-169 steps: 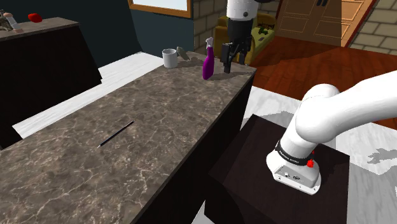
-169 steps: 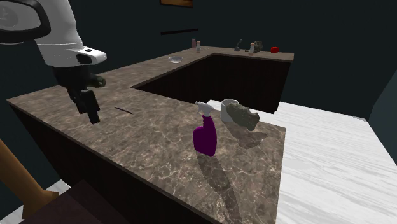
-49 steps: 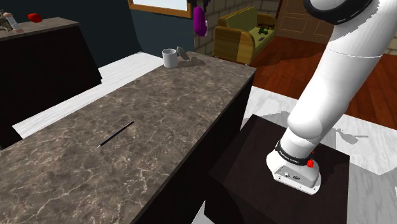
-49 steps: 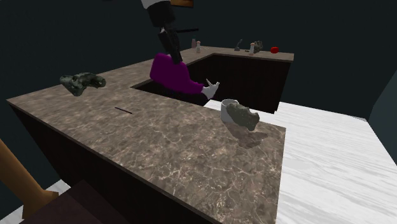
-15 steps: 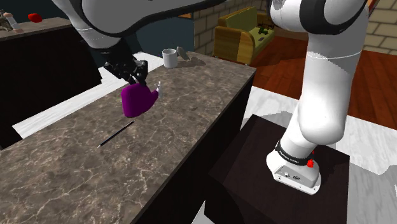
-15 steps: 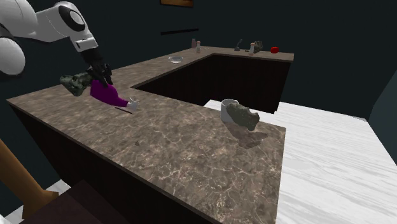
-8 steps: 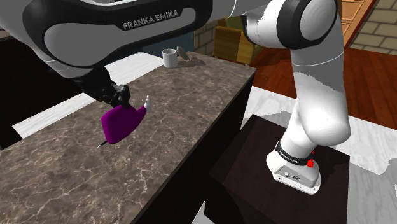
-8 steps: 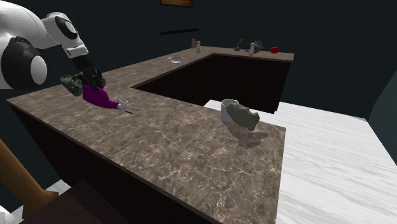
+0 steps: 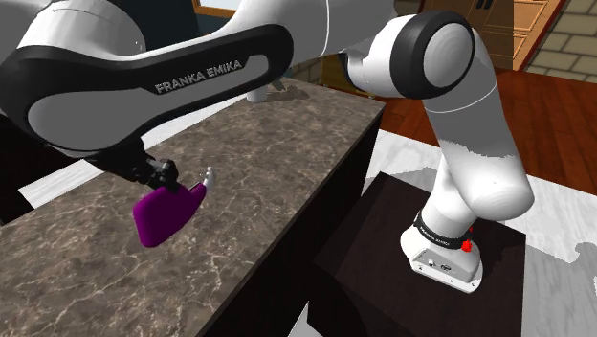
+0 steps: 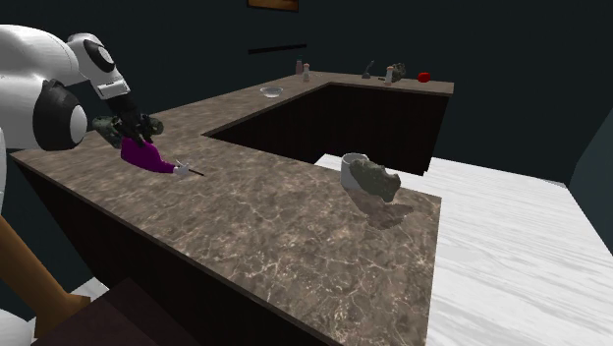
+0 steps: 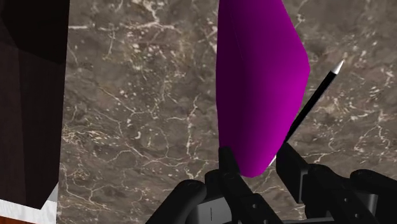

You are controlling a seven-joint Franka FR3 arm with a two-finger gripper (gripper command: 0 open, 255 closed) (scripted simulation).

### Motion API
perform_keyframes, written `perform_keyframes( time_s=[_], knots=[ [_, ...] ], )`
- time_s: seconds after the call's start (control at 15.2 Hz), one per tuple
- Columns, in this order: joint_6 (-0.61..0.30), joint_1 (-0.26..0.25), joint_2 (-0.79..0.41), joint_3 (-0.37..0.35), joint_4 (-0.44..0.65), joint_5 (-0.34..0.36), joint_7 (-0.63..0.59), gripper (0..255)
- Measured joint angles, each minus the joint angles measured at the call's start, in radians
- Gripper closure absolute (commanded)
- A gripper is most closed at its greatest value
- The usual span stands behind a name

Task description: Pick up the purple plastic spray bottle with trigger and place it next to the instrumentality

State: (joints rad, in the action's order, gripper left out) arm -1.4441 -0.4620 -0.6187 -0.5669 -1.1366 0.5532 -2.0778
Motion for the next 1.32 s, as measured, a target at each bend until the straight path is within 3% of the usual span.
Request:
perform_keyframes(
  time_s=[0.59, 0.99, 1.06, 1.32],
  knots=[
    [-0.111, 0.026, -0.006, 0.001, -0.115, 0.004, -0.036, 255],
    [-0.123, 0.028, -0.007, 0.002, -0.128, 0.005, -0.041, 255],
    [-0.123, 0.028, -0.007, 0.002, -0.128, 0.005, -0.041, 0],
    [-0.123, 0.028, -0.007, 0.002, -0.128, 0.005, -0.042, 0]
  ],
)
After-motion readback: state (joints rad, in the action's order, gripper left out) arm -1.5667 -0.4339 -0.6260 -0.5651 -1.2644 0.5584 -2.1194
